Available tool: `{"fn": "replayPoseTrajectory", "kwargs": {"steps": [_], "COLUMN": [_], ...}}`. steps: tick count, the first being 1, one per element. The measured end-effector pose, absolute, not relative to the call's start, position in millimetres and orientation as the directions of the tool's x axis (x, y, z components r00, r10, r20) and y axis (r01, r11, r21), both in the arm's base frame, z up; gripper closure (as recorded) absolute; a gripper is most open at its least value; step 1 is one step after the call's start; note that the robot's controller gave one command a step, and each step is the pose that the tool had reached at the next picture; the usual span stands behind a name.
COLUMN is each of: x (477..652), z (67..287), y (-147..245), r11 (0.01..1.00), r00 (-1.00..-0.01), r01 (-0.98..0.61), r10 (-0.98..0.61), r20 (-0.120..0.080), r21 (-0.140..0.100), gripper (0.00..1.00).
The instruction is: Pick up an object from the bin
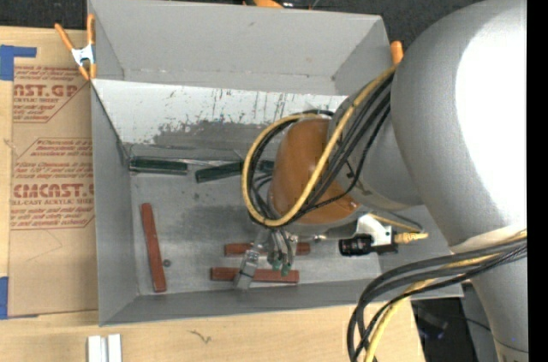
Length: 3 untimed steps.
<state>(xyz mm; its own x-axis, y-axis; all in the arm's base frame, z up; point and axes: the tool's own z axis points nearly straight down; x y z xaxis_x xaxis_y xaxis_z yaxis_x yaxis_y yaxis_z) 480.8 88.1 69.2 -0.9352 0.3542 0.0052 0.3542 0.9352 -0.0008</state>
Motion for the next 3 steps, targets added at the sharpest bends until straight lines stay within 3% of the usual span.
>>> {"fn": "replayPoseTrajectory", "kwargs": {"steps": [1, 2, 3], "x": [479.4, 480.0, 480.1], "z": [70, 72, 92], "y": [104, 105, 106], "r11": [0.883, 0.884, 0.885], "r00": [-0.883, -0.884, -0.885], "r01": [0.469, 0.467, 0.466], "r10": [0.469, 0.467, 0.466], "r20": [0.001, 0.003, -0.001], "r21": [0.0, 0.001, 0.001], "gripper": [0.0, 1.0, 1.0]}}
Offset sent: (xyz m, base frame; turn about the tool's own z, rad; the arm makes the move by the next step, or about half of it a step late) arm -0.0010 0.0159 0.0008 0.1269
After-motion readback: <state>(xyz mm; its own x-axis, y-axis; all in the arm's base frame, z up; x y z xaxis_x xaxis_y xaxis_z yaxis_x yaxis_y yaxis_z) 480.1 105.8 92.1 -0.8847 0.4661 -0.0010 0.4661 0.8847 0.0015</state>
